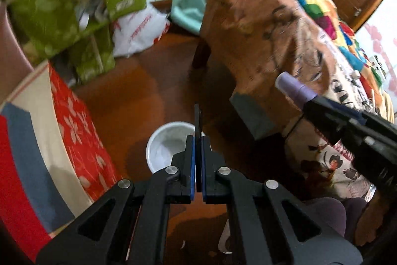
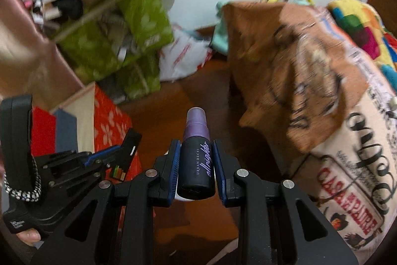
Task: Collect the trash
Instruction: 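Carry the black box and spray bottle with both tools over the white bin, then open both tools to drop the box and bottle into the white bin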
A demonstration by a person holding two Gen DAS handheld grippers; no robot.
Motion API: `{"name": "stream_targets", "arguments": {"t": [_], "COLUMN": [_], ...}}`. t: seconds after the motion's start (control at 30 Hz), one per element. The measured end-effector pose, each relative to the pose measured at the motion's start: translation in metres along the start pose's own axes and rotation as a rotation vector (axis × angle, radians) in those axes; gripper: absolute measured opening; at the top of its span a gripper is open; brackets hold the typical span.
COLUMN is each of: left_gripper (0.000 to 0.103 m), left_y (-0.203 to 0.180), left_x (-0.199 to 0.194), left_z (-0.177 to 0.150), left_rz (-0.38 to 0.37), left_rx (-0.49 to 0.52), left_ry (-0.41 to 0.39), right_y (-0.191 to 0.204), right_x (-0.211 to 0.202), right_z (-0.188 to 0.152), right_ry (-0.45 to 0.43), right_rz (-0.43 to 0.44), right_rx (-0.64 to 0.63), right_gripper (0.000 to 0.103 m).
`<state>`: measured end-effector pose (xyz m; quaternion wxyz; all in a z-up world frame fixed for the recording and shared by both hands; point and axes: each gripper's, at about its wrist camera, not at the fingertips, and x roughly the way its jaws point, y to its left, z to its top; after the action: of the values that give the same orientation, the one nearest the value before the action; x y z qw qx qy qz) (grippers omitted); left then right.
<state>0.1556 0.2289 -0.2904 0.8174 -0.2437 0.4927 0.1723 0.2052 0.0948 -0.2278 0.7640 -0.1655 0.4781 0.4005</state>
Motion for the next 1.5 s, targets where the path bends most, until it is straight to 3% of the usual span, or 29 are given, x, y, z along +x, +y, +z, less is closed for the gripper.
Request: {"name": "stream_targets", "arguments": {"t": [0.23, 0.57, 0.77, 0.87, 0.97, 1.13, 1.5], "left_gripper": [0.002, 0.002, 0.004, 0.005, 0.013, 0.015, 0.015], "left_y": [0.013, 0.021, 0.025, 0.027, 0.026, 0.03, 0.009], "left_x": [0.041, 0.07, 0.075, 0.074, 0.07, 0.055, -0.015], "left_z": [-0.004, 0.005, 0.011, 0.012, 0.013, 0.013, 0.028], "left_rz": [0.012, 0.005, -0.006, 0.008, 0.018, 0.047, 0.079], "left_rx": [-0.033, -0.038, -0.063, -0.061, -0.055, -0.06, -0.005], "left_ry": [0.1, 0.167, 0.154, 0.153, 0.14, 0.107, -0.059], "right_y": [0.008, 0.006, 0.01, 0.011, 0.01, 0.008, -0.005], "right_x": [0.058, 0.088, 0.09, 0.092, 0.092, 0.084, 0.021], "right_z": [-0.006, 0.002, 0.007, 0.007, 0.007, 0.005, 0.017], "right_ry": [0.137, 0.21, 0.198, 0.214, 0.222, 0.208, 0.043], "right_rz": [0.018, 0.079, 0.079, 0.076, 0.075, 0.073, 0.054], "right_rx": [-0.045, -0.05, -0.078, -0.083, -0.087, -0.092, -0.083], "right_gripper": [0.024, 0.025, 0.025, 0.031, 0.035, 0.035, 0.035]}}
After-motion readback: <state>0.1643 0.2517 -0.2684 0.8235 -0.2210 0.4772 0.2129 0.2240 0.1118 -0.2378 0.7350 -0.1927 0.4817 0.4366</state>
